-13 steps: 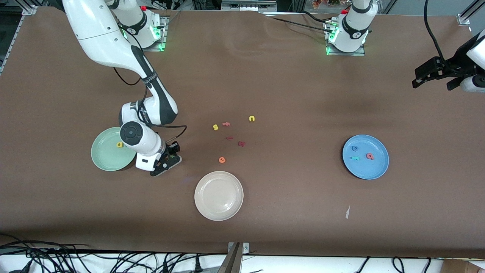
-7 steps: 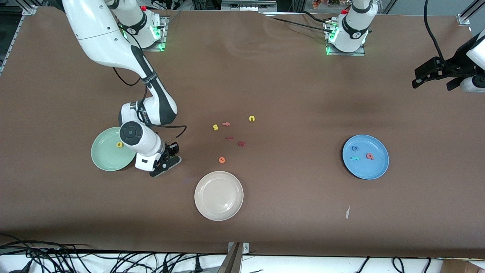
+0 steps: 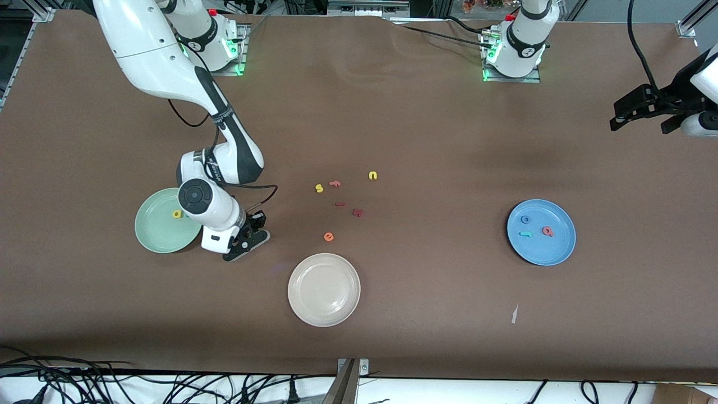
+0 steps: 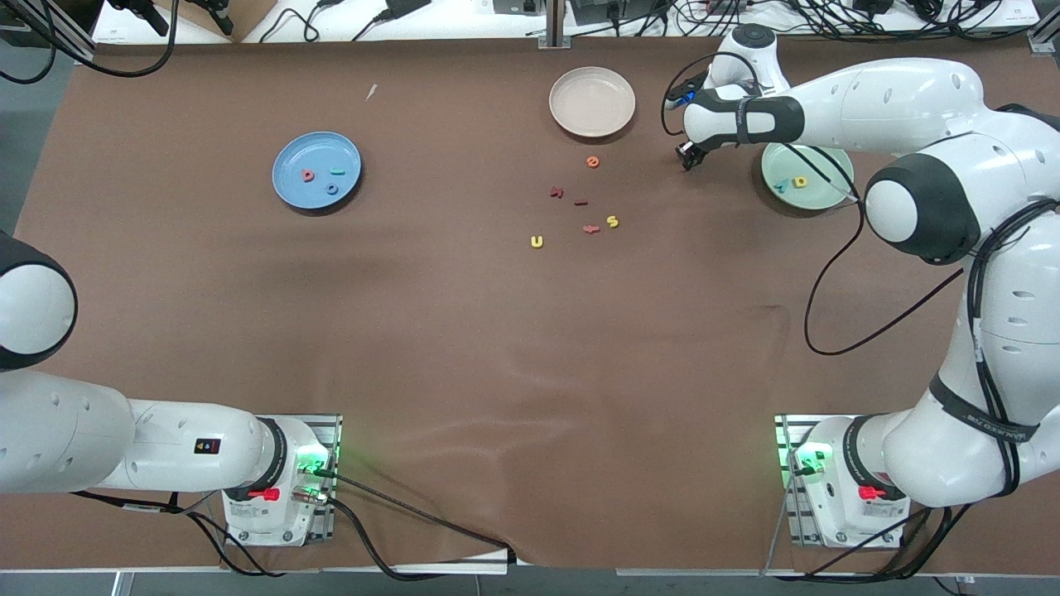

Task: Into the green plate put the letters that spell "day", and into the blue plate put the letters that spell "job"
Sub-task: 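Carry the green d onto the green plate and open the right gripper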

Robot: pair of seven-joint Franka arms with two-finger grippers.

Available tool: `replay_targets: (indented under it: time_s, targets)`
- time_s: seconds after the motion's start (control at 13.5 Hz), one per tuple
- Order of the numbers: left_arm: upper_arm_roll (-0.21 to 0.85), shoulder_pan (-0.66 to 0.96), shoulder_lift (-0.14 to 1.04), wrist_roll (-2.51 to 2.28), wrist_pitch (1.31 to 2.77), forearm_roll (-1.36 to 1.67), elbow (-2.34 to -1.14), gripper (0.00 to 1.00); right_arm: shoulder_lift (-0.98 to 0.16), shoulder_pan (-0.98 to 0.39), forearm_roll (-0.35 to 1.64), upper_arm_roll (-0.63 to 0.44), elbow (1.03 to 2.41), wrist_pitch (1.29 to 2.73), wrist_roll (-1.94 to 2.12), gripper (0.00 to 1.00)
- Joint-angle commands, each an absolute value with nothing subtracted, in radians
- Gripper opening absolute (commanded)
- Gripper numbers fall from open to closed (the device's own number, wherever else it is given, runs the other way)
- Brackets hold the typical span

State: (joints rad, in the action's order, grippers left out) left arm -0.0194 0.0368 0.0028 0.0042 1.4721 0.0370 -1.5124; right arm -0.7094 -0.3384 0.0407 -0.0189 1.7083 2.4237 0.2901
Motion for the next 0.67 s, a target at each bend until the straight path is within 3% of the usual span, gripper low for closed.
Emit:
replay_targets:
  time_s: [0.0, 0.22, 0.59]
  targets:
    - [-0.021, 0.04, 0.018, 0.002, 1.448, 0.031, -1.477, 1.0, -0.727, -0.348, 0.038, -0.02, 1.698, 2.428, 0.291, 0.21]
    - [-0.021, 0.04, 0.018, -0.002, 1.448, 0.031, -1.477, 1.0, -0.716, -0.347, 0.043, -0.021, 1.684, 2.41, 0.293, 0.14]
    - [-0.021, 0.04, 0.018, 0.0, 1.448, 0.031, -1.477, 1.0, -0.663, -0.295, 0.061, -0.058, 1.623, 2.162, 0.275, 0.13]
